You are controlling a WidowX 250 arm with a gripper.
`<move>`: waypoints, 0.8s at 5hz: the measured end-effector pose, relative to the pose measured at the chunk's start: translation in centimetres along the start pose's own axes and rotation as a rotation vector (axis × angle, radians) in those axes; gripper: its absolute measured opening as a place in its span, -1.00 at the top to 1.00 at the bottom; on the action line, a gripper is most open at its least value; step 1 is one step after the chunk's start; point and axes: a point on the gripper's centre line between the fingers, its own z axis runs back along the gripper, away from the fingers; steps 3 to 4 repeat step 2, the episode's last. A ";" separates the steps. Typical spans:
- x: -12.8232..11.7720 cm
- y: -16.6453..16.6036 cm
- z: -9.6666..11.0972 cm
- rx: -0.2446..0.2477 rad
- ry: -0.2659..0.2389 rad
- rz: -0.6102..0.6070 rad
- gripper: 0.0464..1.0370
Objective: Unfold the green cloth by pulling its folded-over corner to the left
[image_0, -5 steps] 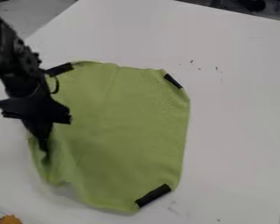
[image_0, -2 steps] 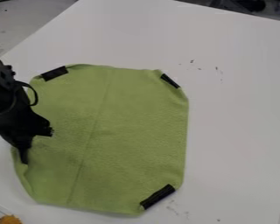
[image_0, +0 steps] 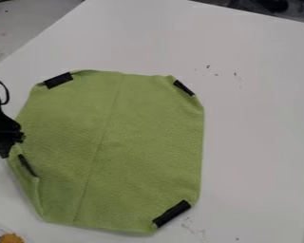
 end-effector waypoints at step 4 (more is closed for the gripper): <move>-1.8 2.0 0.4 0.002 0.040 -0.051 -0.93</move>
